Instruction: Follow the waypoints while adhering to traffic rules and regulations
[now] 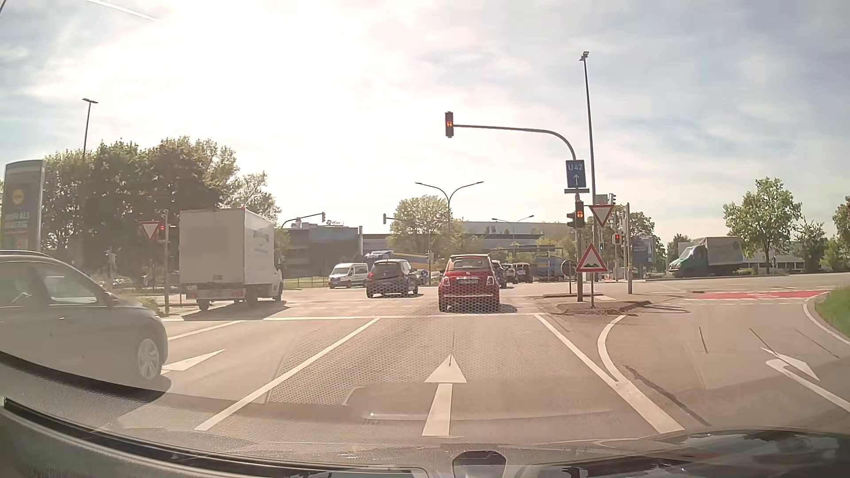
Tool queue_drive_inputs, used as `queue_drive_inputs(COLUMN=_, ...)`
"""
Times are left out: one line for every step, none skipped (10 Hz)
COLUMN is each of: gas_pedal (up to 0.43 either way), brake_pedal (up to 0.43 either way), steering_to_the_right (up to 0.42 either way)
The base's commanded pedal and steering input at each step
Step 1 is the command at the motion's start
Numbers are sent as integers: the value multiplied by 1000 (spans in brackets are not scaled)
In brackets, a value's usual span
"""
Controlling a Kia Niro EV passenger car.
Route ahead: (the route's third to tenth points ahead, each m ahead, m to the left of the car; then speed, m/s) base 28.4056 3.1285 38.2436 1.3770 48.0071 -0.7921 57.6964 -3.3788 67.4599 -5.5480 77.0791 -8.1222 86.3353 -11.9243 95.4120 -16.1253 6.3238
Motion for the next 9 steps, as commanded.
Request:
queue_drive_inputs(gas_pedal=0, brake_pedal=201, steering_to_the_right=50)
queue_drive_inputs(gas_pedal=0, brake_pedal=201, steering_to_the_right=48)
queue_drive_inputs(gas_pedal=0, brake_pedal=207, steering_to_the_right=44)
queue_drive_inputs(gas_pedal=0, brake_pedal=213, steering_to_the_right=38)
queue_drive_inputs(gas_pedal=0, brake_pedal=220, steering_to_the_right=30)
queue_drive_inputs(gas_pedal=0, brake_pedal=226, steering_to_the_right=24)
queue_drive_inputs(gas_pedal=0, brake_pedal=232, steering_to_the_right=17)
queue_drive_inputs(gas_pedal=0, brake_pedal=244, steering_to_the_right=13)
queue_drive_inputs(gas_pedal=0, brake_pedal=244, steering_to_the_right=10)
